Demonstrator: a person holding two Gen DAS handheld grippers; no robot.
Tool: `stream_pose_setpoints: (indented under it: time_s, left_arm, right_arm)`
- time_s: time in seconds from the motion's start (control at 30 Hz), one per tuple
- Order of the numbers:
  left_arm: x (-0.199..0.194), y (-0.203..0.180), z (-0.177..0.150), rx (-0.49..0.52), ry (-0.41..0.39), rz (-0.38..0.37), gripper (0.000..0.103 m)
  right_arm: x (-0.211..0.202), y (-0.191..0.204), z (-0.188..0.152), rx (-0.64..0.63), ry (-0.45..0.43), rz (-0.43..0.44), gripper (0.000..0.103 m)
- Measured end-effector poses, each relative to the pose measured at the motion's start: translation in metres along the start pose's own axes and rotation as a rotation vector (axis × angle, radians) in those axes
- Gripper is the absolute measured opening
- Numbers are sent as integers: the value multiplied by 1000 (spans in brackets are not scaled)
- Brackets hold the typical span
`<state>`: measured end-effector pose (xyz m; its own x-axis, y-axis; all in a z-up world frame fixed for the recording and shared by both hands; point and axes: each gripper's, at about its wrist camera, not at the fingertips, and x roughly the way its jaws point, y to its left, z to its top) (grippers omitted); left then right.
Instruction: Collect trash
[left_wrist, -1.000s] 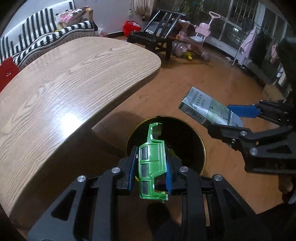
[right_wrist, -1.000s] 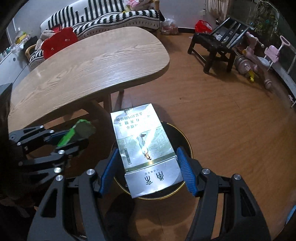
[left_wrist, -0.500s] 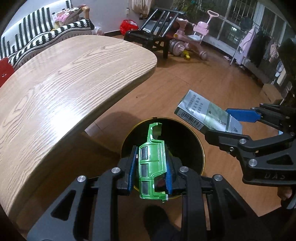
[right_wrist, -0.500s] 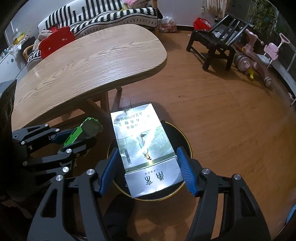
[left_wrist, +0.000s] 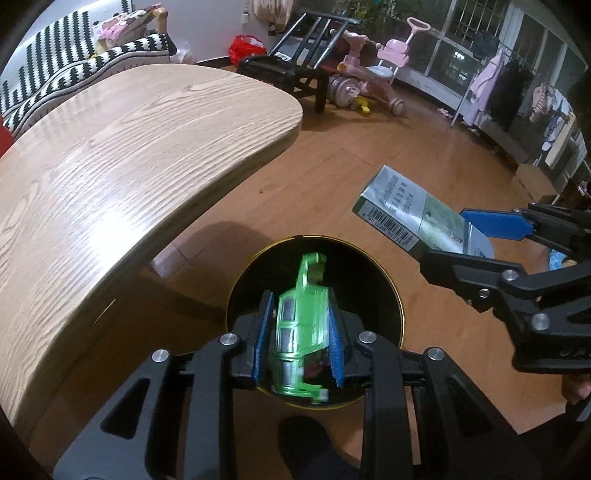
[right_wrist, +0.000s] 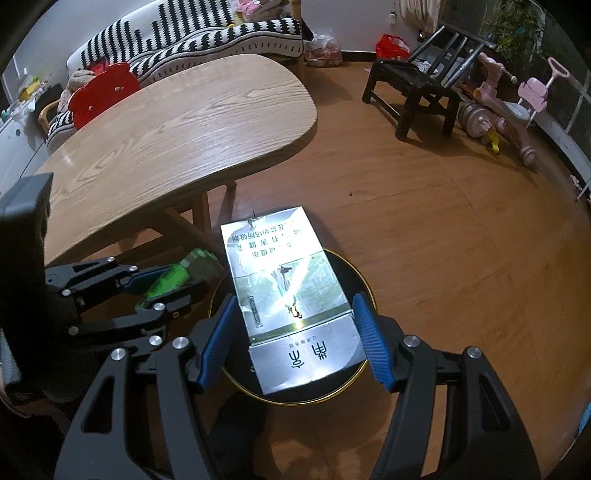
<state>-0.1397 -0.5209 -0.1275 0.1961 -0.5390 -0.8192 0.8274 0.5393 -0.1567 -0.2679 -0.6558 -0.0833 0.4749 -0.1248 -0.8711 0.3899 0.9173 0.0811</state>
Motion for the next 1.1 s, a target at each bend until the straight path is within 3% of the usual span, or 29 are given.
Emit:
stream_pose_setpoints:
  time_s: [0.1,0.2,0.3,0.37,0.47,0.63,0.83,0.93,1.1]
  left_arm:
    - [3,1,0,7,5,-17,32]
    - [1,0,-1,22,-4,-5,67]
    - [-9,2,-1,39,-12,6,74]
    - [-23,5,-2,43,-18,-3,78]
    - [-55,21,-2,37,-61,-3,92]
    - [-111,79,-10,-14,-134,137,94]
    - [-188,182,-33,-185,-206,322,95]
    - [-228,236,-60,-283,-245,440,96]
    - [-278,302,-100,-403,-258,550,96]
  right_arm:
    - [1,-3,2,12,4,-11,67]
    - [1,-4,5,14,2,-23,70]
    - [-2,0,9,13,-5,-24,72]
    - [-9,7,14,6,-28,-27,78]
    - [-22,28,26,-23,-76,-10,84]
    - [-44,85,52,-83,-185,52,93]
    - [-46,174,84,-175,-233,125,96]
    - [-44,226,93,-233,-251,159,96]
    - [-36,306,102,-307,-268,191,96]
